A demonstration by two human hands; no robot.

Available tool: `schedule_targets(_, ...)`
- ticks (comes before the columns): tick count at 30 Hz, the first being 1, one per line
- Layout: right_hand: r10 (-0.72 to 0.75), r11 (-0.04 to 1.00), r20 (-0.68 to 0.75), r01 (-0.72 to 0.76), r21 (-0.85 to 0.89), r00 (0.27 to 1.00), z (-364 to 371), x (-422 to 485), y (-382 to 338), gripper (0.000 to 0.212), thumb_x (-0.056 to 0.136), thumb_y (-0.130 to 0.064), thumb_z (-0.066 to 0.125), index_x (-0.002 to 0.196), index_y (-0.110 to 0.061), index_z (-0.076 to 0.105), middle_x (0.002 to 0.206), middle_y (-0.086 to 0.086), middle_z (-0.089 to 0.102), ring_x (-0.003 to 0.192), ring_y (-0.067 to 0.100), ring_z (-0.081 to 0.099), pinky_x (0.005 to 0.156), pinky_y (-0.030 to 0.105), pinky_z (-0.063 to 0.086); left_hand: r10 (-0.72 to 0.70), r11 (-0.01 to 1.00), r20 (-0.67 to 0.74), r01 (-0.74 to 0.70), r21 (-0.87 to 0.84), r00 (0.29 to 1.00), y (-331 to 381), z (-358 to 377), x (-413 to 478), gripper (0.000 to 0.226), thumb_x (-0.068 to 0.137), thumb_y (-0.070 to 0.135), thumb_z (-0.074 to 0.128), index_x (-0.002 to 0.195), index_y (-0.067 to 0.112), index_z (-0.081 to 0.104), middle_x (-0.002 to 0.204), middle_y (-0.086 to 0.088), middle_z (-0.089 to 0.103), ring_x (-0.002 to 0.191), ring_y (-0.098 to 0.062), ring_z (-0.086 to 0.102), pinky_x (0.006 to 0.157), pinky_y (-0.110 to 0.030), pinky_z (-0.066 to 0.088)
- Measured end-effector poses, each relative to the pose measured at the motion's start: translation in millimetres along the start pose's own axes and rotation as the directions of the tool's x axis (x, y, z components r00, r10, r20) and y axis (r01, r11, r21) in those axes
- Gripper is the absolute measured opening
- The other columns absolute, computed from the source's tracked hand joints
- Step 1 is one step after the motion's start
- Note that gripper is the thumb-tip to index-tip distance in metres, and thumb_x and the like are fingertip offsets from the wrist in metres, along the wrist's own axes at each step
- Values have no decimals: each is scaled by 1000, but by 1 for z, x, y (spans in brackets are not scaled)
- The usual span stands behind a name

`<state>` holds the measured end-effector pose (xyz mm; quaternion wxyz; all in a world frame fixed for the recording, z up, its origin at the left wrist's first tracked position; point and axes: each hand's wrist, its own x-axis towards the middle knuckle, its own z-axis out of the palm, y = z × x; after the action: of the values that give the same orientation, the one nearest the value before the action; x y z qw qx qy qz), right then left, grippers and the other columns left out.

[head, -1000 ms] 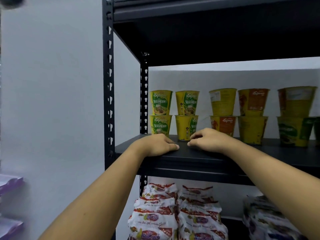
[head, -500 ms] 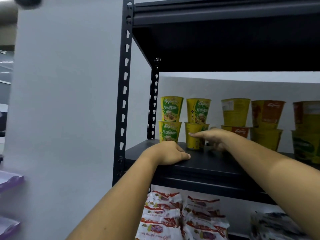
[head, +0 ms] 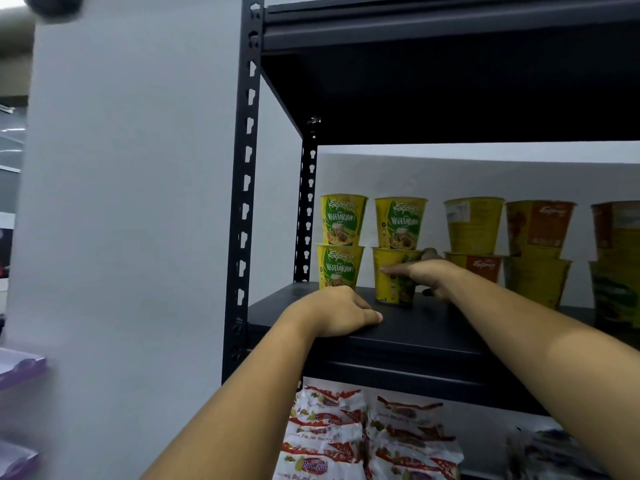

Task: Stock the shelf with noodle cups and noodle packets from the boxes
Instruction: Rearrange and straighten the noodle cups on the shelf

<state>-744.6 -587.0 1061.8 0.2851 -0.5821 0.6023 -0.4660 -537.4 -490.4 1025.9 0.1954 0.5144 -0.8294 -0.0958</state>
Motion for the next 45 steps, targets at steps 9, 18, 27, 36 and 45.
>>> schedule_targets(9,32,992,95,-20,-123,995,-6,-24,-1,89,72,-30,91,145,-10,45,151,11,50,143,31,41,116,45,35,12,1000,4,-12,-2,1000,0,0,0,45,104,52,49,138,28,65,143,0,61,129,-22,54,104,-33,39)
schedule_targets(18,-104,980,127,123,-154,986,-32,-61,11,108,29,-58,100,123,-24,59,118,-2,70,110,20,64,99,41,53,14,1000,-74,-14,-3,997,-4,2,0,43,100,53,56,126,25,74,126,1,70,111,-16,61,93,-29,46)
schedule_targets(27,-244,959,54,249,-133,968,-36,-110,19,97,41,-60,97,125,-34,57,115,-10,69,104,13,65,91,37,57,-3,1000,-166,3,-2,986,-7,4,2,36,97,47,62,117,22,78,114,1,73,101,-15,62,90,-31,52)
schedule_targets(36,-246,967,182,255,-24,952,-35,-135,26,68,66,-23,95,122,-29,55,109,-11,68,102,5,63,76,18,45,26,1000,-271,-22,18,962,-10,4,0,31,97,38,61,118,22,77,120,3,72,106,-13,60,88,-27,47)
schedule_targets(45,-256,966,177,257,22,950,-35,-132,28,62,71,-14,92,117,-30,54,107,-12,69,99,3,62,77,19,44,68,971,-472,-167,-170,879,-13,5,-5,32,100,38,62,129,27,69,118,11,70,109,-7,62,91,-22,45)
